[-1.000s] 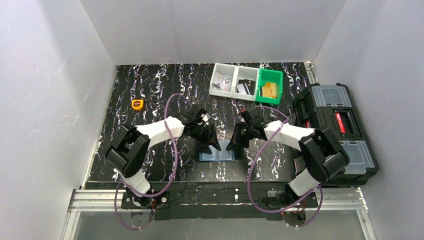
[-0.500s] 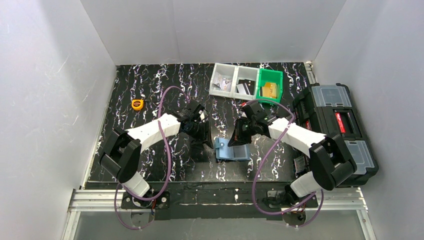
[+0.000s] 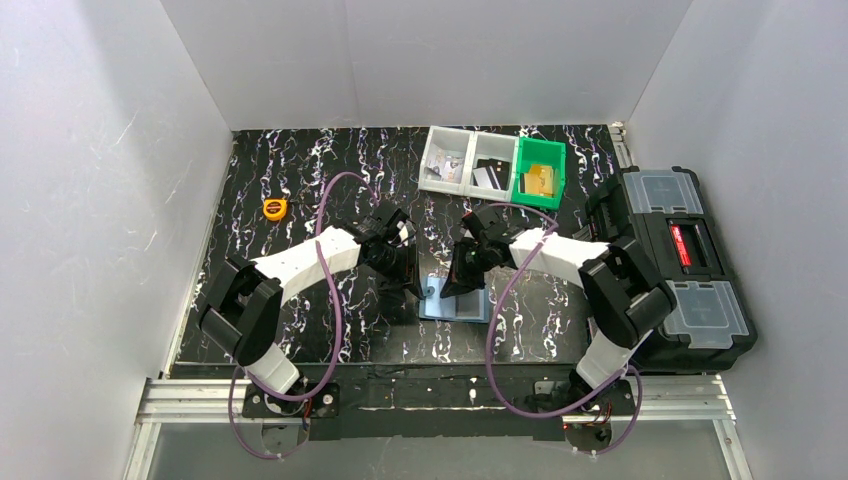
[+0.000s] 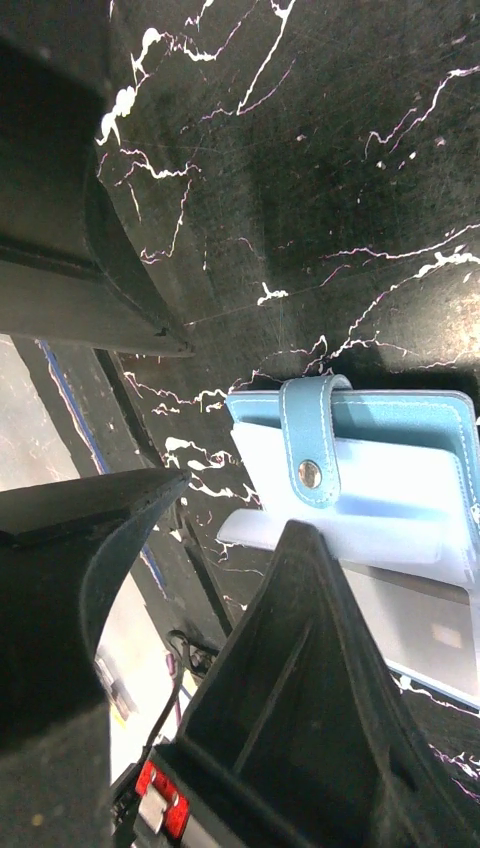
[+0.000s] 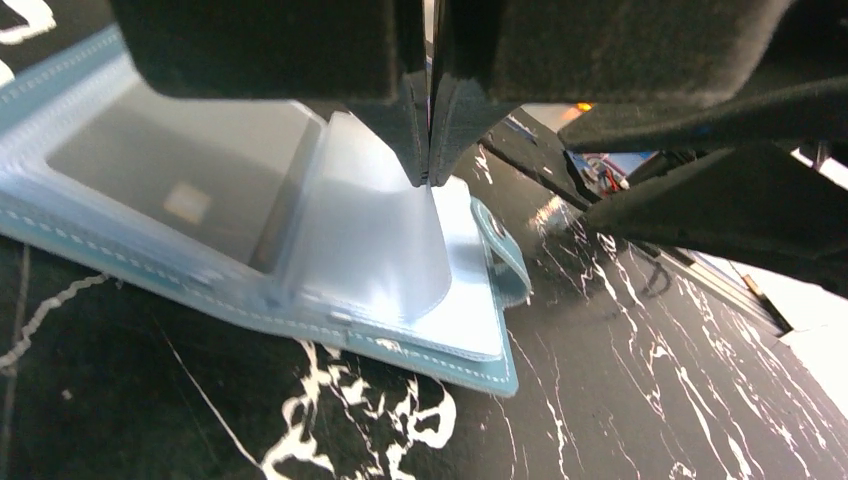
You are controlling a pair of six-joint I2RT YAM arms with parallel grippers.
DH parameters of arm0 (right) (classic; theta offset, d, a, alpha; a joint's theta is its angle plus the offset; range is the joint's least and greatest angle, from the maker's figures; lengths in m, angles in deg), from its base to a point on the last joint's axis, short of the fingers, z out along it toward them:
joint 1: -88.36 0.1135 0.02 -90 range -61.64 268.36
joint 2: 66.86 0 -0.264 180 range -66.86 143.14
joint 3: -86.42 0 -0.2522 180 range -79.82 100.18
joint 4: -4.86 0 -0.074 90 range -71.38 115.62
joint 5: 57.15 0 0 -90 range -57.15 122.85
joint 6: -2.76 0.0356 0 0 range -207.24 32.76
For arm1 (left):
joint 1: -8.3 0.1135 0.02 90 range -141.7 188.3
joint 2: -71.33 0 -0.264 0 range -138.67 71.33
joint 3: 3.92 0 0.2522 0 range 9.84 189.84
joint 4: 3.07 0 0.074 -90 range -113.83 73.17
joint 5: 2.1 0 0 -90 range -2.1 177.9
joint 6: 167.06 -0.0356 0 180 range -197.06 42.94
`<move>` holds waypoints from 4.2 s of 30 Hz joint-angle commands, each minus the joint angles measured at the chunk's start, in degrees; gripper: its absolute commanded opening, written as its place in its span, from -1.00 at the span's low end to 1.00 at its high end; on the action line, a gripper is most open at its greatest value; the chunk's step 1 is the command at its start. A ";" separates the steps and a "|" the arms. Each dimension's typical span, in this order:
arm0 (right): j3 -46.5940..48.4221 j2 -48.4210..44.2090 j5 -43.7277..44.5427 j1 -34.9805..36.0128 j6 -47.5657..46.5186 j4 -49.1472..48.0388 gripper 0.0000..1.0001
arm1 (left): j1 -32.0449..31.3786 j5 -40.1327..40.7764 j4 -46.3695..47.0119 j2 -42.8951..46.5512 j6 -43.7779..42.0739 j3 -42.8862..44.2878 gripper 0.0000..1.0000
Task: Take the credit cards out of the card holder
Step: Remove the credit card from the card holder.
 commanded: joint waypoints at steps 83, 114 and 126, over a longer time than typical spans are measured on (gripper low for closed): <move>-12.88 -13.32 12.22 -2.93 4.32 1.65 -0.31 | -8.87 1.72 0.24 -21.44 -2.85 12.48 -1.00; -12.62 -10.49 10.76 -2.76 4.82 -0.04 0.04 | -8.87 1.30 0.66 -21.21 -2.37 11.47 -1.00; -10.54 -8.31 7.15 -2.05 5.29 -2.18 0.07 | -8.92 1.06 0.90 -21.16 -2.31 11.28 -1.00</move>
